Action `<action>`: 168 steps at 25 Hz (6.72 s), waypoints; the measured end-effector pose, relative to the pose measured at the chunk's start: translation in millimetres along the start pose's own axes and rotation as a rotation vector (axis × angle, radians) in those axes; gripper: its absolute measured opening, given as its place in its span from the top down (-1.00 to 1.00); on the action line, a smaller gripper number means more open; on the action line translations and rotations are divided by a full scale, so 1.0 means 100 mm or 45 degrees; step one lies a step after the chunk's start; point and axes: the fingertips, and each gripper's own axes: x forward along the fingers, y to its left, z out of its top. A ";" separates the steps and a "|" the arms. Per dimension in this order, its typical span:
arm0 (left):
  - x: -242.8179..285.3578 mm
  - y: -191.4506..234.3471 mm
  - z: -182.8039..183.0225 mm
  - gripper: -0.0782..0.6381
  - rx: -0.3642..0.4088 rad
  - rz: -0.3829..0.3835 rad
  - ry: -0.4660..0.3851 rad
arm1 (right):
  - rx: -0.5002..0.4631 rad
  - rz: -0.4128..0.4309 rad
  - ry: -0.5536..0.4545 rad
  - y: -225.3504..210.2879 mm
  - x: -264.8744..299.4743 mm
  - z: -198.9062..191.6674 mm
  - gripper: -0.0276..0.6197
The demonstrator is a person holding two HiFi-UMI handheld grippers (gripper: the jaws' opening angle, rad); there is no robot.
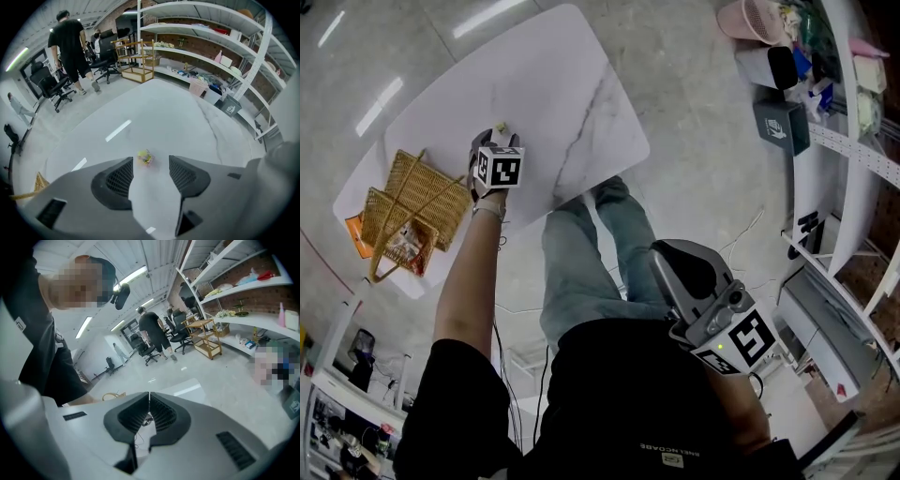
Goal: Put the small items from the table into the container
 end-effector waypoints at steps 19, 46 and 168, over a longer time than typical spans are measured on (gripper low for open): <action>0.25 0.12 -0.02 0.24 -0.042 0.032 0.004 | 0.029 -0.041 0.007 0.00 0.03 -0.11 0.88; -0.81 0.18 0.09 0.33 -0.054 0.103 -0.143 | -0.069 0.089 -0.041 0.37 -0.11 0.19 0.88; -3.96 0.96 -0.74 0.33 -0.527 0.486 -0.580 | -0.414 0.640 -0.025 2.13 0.42 0.66 0.88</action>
